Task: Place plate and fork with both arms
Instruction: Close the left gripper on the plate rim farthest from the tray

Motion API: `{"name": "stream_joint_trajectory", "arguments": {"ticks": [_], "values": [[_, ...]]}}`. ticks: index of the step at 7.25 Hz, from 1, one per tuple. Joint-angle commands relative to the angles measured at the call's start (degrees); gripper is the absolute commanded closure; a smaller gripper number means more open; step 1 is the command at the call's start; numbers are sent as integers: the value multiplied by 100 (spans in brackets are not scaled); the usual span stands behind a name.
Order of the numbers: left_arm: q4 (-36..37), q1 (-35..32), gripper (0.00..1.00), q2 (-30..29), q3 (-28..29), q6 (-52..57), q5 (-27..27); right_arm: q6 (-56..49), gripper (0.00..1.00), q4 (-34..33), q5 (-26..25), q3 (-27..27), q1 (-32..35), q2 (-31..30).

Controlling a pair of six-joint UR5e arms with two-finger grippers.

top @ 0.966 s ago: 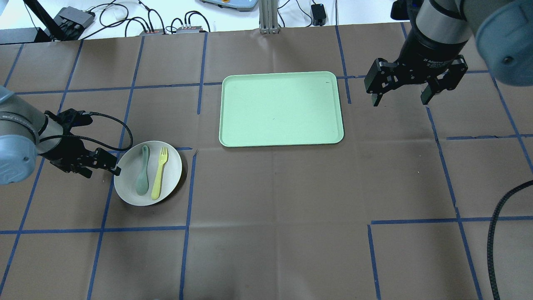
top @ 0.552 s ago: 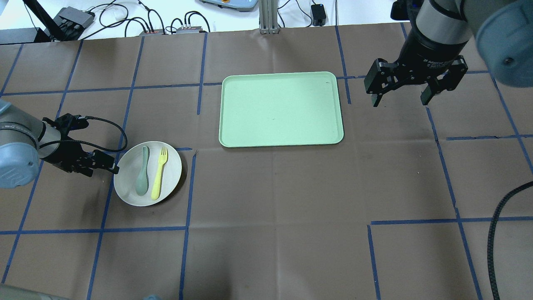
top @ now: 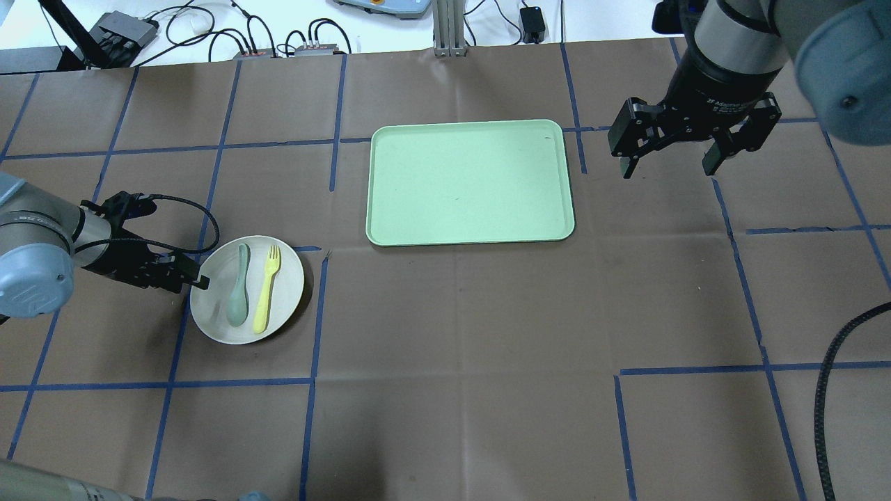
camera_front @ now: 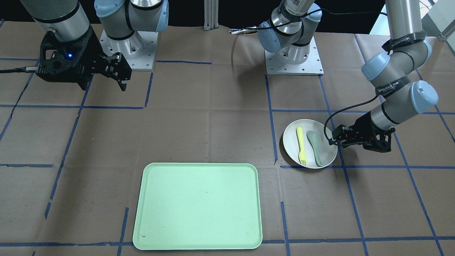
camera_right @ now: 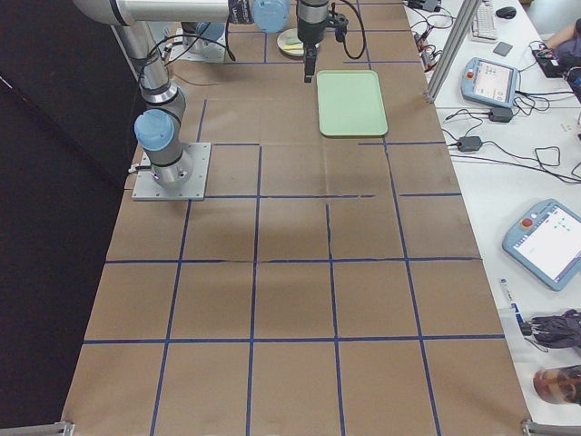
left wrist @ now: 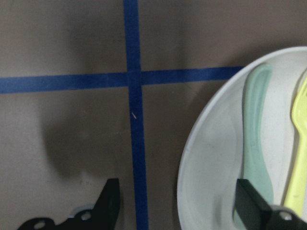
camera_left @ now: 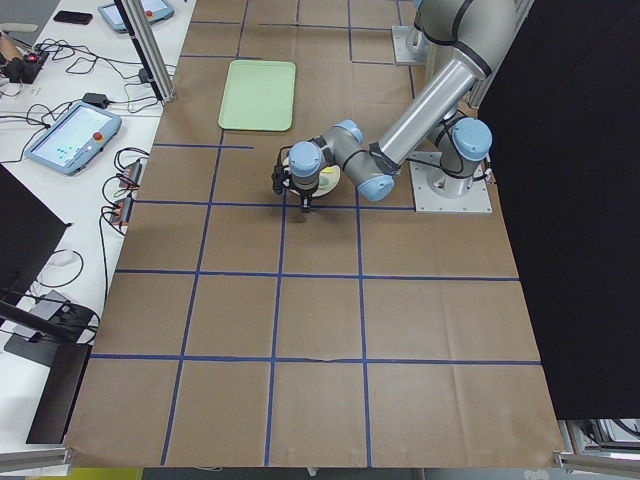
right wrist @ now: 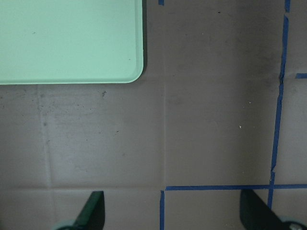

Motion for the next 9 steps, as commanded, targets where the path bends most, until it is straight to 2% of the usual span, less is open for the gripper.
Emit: {"name": "stream_joint_trajectory", "arguments": {"ticks": [1,3,6,9], "values": [[-51,0,51,-12,-13,-10,11,0,0,0,7,0,2,0],[-104,0,67,-12,-22,-28,2,0,0,0,7,0,2,0],[-165,-9,74,-12,-39,-37,2,0,0,0,7,0,2,0],[-174,-9,88,-12,-39,-37,11,0,0,0,7,0,2,0]]}}
